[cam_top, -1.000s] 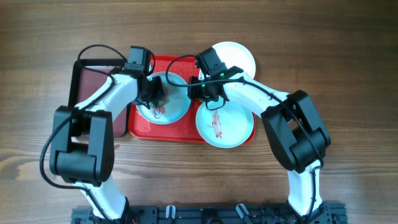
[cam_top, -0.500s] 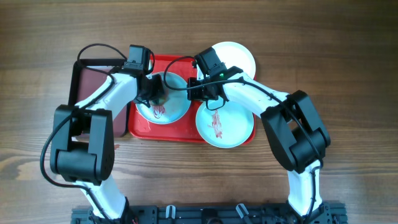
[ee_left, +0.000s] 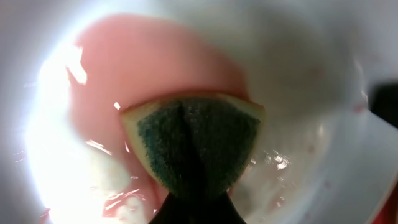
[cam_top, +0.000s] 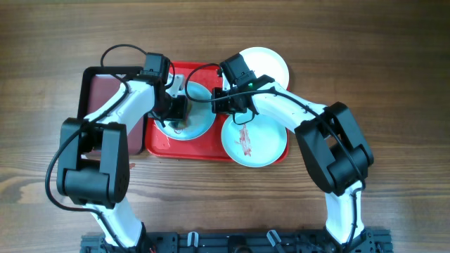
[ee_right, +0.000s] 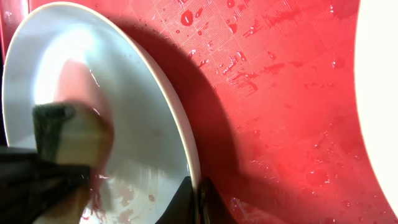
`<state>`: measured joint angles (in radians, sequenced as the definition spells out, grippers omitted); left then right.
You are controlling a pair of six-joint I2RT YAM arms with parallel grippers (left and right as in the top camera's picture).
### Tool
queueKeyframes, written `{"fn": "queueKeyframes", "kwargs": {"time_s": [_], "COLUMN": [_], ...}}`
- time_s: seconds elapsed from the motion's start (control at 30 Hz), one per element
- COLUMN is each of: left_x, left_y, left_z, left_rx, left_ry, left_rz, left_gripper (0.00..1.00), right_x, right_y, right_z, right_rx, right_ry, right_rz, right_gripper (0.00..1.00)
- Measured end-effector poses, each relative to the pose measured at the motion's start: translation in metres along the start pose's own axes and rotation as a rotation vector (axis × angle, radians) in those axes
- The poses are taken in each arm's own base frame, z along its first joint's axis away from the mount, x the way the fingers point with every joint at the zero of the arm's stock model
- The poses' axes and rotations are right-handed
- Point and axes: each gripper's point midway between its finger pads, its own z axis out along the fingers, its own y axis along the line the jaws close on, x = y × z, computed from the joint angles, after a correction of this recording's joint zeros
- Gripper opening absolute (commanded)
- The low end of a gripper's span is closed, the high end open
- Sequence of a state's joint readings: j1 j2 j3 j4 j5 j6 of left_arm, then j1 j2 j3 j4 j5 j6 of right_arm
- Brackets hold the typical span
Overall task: Clean dirty plates on tray and stack at the side
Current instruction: 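Scrub the light-blue plate with the sponge while the right gripper holds it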
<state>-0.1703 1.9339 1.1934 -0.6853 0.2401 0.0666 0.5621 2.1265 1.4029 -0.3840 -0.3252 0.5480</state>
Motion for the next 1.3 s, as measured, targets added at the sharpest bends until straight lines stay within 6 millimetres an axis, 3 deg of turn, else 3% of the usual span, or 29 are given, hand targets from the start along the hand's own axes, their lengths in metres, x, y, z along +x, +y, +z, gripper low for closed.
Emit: {"fn": "queueKeyframes", "kwargs": {"time_s": [0.3, 0.6, 0.73, 0.87, 1.0, 1.2, 1.3], "left_x": [-0.005, 0.015, 0.023, 0.027, 0.025, 0.022, 0.009], "left_y": [-0.013, 0.014, 0.018, 0.018, 0.016, 0.012, 0.005], "left_z": [0.004, -0.003, -0.005, -0.006, -0.005, -0.003, -0.001], "left_rx": [0.054, -0.180, -0.217, -0.223, -0.218, -0.266, -0.267], "left_ry": [-0.027, 0.021, 0.027, 0.037, 0.028, 0.023, -0.032], "left_rz": [0.065, -0.548, -0.732, -0.804, -0.753, -0.472, -0.376], "left_gripper": [0.04, 0.04, 0.04, 0.04, 0.04, 0.04, 0.04], "right_x": [0.000, 0.000, -0.001, 0.001, 0.001, 0.001, 0.000], "right_y": [0.000, 0.000, 0.003, 0.005, 0.005, 0.006, 0.006], "right_z": [0.000, 0.000, 0.001, 0.001, 0.001, 0.001, 0.001], "right_rx": [0.000, 0.000, -0.006, -0.007, -0.007, -0.008, -0.008], "right_ry": [-0.001, -0.001, -0.006, -0.005, -0.005, -0.005, -0.006], "right_rz": [-0.001, -0.001, -0.009, -0.013, -0.013, -0.014, -0.014], "right_gripper": [0.04, 0.04, 0.05, 0.04, 0.04, 0.04, 0.04]}}
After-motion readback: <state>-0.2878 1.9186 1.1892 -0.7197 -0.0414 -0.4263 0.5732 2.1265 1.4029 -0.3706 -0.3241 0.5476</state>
